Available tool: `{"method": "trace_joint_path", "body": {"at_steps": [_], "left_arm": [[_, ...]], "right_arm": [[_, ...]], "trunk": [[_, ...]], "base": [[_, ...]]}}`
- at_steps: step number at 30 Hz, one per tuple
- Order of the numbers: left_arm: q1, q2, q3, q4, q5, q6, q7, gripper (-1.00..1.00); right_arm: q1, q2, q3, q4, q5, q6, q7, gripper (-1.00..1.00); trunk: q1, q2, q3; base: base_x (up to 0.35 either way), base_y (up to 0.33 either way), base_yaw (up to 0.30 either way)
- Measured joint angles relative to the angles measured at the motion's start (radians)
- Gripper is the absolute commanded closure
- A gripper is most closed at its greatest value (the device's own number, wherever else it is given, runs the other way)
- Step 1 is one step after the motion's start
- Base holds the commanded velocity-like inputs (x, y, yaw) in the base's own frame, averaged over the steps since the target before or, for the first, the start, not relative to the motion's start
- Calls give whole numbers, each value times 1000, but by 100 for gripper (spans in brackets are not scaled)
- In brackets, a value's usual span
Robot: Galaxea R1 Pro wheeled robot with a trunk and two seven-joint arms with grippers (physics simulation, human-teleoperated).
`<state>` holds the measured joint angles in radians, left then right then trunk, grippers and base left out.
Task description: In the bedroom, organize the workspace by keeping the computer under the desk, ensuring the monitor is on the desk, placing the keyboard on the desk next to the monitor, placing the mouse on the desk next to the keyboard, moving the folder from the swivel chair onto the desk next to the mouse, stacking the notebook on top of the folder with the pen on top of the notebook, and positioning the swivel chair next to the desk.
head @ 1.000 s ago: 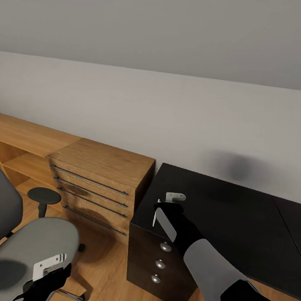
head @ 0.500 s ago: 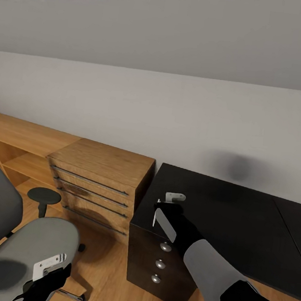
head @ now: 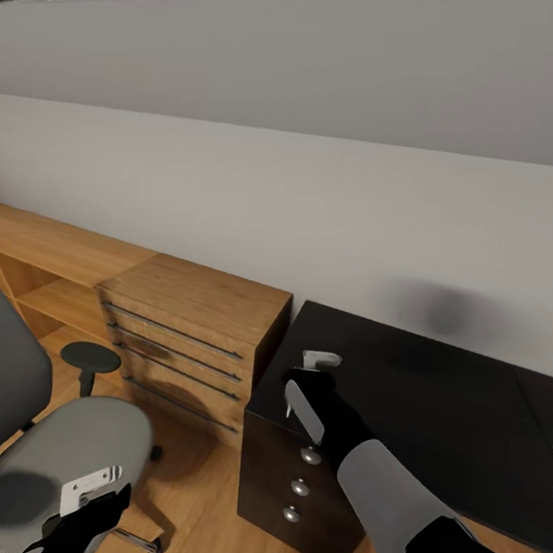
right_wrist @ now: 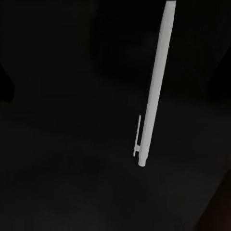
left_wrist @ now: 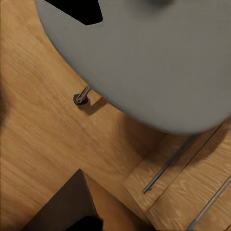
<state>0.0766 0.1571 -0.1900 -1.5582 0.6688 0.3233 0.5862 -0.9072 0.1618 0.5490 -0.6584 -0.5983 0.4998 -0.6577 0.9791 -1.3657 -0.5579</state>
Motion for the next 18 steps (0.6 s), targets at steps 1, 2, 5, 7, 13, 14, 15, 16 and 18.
{"method": "trace_joint_path", "body": {"at_steps": [1, 2, 5, 7, 13, 14, 15, 16, 18], "left_arm": [[0, 0, 0, 0, 0, 0, 0, -100], [0, 0, 0, 0, 0, 0, 0, -100], [0, 0, 0, 0, 0, 0, 0, -100], [0, 0, -1, 0, 0, 0, 0, -100], [0, 0, -1, 0, 0, 1, 0, -100], [0, 0, -1, 0, 0, 1, 0, -100], [0, 0, -1, 0, 0, 1, 0, -100], [0, 0, -1, 0, 0, 1, 0, -100], [-1, 0, -2, -2, 0, 2, 0, -100]], "right_arm": [[1, -1, -1, -1, 1, 0, 0, -100], [1, -1, -1, -1, 1, 0, 0, -100], [1, -1, -1, -1, 1, 0, 0, -100], [1, -2, -1, -2, 1, 0, 0, -100], [1, -5, -1, -3, 1, 0, 0, -100], [1, -5, -1, -3, 1, 0, 0, -100], [2, -6, -1, -3, 1, 0, 0, -100], [2, -6, -1, -3, 1, 0, 0, -100], [2, -9, -1, -3, 1, 0, 1, -100]], "trunk": [[0, 0, 0], [0, 0, 0], [0, 0, 0], [0, 0, 0], [0, 0, 0], [0, 0, 0], [0, 0, 0], [0, 0, 0], [0, 0, 0]], "base": [[0, 0, 267], [0, 0, 269], [0, 0, 166], [0, 0, 74], [0, 0, 29], [0, 0, 11], [0, 0, 9], [0, 0, 4], [0, 0, 3]]}}
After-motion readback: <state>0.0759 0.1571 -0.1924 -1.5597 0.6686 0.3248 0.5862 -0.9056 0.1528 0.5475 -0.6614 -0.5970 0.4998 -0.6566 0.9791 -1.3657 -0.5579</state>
